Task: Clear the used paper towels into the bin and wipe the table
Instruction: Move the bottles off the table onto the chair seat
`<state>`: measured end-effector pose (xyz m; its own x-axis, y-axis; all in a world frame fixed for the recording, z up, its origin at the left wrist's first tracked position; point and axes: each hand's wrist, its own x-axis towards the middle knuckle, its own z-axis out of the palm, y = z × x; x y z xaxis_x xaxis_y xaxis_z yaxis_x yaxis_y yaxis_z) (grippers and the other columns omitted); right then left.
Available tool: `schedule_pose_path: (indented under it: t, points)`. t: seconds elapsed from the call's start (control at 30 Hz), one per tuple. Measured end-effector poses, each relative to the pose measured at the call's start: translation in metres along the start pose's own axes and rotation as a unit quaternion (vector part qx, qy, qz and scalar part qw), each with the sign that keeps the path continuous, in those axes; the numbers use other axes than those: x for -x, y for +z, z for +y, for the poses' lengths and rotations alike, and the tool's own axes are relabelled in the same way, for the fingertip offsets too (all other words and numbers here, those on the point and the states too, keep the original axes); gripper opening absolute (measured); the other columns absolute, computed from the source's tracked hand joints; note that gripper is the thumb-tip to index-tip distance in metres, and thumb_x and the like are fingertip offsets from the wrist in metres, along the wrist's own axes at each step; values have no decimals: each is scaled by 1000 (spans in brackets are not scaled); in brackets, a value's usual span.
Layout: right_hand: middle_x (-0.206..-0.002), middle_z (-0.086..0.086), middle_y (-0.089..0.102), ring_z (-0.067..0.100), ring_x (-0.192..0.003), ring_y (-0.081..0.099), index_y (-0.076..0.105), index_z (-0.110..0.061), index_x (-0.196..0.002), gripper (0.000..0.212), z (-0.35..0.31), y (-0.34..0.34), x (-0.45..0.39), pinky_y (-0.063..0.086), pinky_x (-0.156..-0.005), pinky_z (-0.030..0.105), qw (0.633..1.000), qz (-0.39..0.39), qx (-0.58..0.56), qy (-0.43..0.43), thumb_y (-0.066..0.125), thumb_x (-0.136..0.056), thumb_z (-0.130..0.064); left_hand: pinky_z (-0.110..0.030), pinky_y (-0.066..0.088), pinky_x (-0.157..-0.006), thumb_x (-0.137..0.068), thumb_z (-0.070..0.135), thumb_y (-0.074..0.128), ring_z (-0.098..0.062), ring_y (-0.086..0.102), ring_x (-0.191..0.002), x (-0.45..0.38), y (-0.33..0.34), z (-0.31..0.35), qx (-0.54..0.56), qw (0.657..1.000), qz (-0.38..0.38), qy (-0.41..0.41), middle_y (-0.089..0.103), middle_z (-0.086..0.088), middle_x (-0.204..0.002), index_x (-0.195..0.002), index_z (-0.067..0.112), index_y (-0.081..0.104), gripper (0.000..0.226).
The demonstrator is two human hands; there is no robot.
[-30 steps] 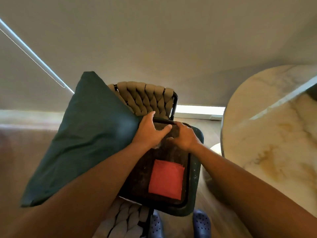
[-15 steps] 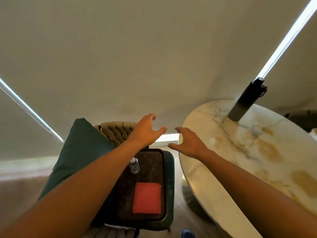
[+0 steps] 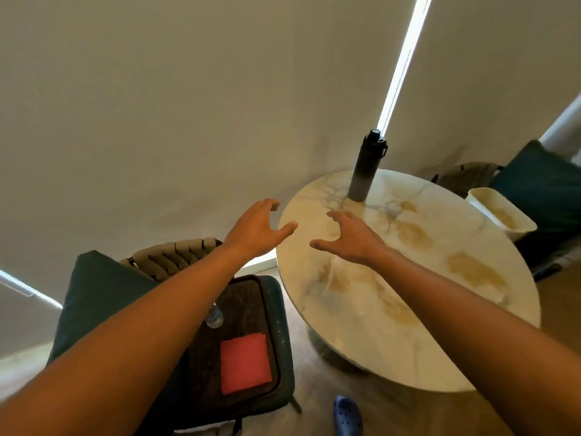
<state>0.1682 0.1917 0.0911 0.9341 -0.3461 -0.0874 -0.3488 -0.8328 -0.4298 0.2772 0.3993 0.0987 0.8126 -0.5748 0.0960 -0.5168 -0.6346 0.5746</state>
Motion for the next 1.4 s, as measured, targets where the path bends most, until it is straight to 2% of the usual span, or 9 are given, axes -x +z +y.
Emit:
schedule_pose_path:
  t: [0.47, 0.63, 0.73, 0.83, 1.03, 1.17, 1.3, 1.4]
  points:
    - [-156, 0, 39, 23, -137, 45, 37, -27, -151, 94, 81, -47, -25, 47, -103, 41, 999, 21, -21, 40, 67, -76, -74, -30, 43, -101, -85, 64, 63, -14, 52, -127, -67, 50, 64, 9, 1000, -3, 19, 54, 4, -140, -142, 23, 46, 72]
    - [-156, 1, 39, 24, -138, 44, 36, -27, -151, 94, 127, -61, -59, 46, -103, 41, 998, 7, -22, 55, 69, -76, -73, -33, 47, -102, -85, 64, 63, -15, 52, -127, -111, 82, 95, 6, 1000, -3, 21, 54, 4, -141, -141, 24, 47, 71]
    - [-159, 1, 35, 25, -142, 40, 35, -27, -153, 95, 154, -68, -86, 44, -106, 43, 997, -1, -31, 67, 69, -76, -72, -31, 46, -101, -86, 63, 64, -16, 52, -128, -142, 103, 113, 15, 1000, -3, 17, 53, 4, -141, -141, 24, 47, 70]
    - [-159, 1, 36, 25, -140, 42, 34, -27, -153, 98, 177, -70, -113, 47, -106, 44, 996, -9, -34, 76, 70, -74, -73, -29, 44, -100, -85, 61, 65, -15, 52, -128, -169, 120, 126, 28, 1000, -1, 13, 53, 4, -142, -141, 23, 46, 70]
    - [-158, 0, 37, 23, -138, 45, 32, -27, -154, 105, 218, -64, -175, 50, -103, 44, 995, -22, -47, 83, 72, -70, -75, -28, 43, -98, -84, 59, 68, -15, 51, -128, -231, 157, 142, 42, 999, -2, -18, 50, 4, -144, -143, 24, 44, 72]
    - [-159, 0, 36, 23, -138, 45, 28, -28, -155, 107, 237, -50, -214, 51, -101, 43, 994, -35, -62, 87, 73, -69, -74, -34, 45, -102, -84, 56, 70, -17, 49, -131, -268, 181, 142, 51, 998, -5, -41, 47, 2, -146, -146, 23, 40, 76]
    - [-161, 1, 33, 24, -140, 43, 23, -25, -156, 108, 251, -33, -249, 49, -100, 41, 991, -40, -89, 96, 77, -72, -67, -37, 46, -103, -82, 53, 75, -19, 49, -131, -301, 204, 138, 73, 995, 2, -68, 44, 0, -149, -149, 25, 33, 84]
    - [-157, 3, 39, 25, -136, 46, 26, -20, -155, 104, 257, -22, -271, 49, -97, 37, 984, -30, -137, 114, 81, -75, -56, -34, 44, -101, -79, 51, 78, -21, 48, -133, -324, 220, 132, 111, 989, 8, -98, 41, 0, -151, -151, 26, 29, 91]
